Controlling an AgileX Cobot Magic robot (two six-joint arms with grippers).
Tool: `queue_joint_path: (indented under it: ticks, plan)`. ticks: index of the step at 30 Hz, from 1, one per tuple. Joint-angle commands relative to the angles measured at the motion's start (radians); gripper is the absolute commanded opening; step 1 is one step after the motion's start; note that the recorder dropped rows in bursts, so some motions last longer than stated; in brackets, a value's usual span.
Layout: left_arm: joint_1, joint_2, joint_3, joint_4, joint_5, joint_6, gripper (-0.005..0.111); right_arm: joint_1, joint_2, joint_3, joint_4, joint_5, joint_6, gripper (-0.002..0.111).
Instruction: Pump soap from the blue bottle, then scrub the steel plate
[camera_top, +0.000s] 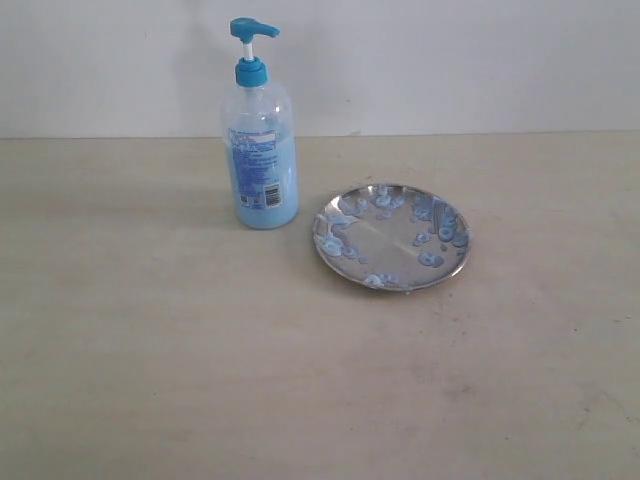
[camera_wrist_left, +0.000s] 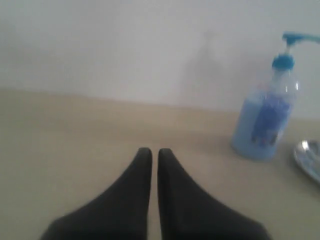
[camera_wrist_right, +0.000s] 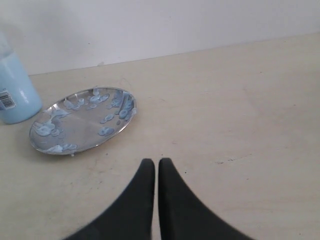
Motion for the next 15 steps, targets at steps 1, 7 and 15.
queue_joint_path:
  ticks: [1, 7, 15]
  plan:
    - [0.002, -0.002, 0.005, 0.025, 0.157, -0.036, 0.004, -0.004, -0.006, 0.0, -0.008, -0.002, -0.002, 0.0]
    - [0.032, -0.002, 0.005, 0.088, 0.101, -0.091, 0.004, -0.004, -0.006, 0.0, -0.008, -0.002, -0.002, 0.0]
    - [0.06, -0.002, 0.005, 0.134, 0.135, -0.089, 0.004, -0.004, -0.006, 0.0, -0.008, -0.002, -0.002, 0.0]
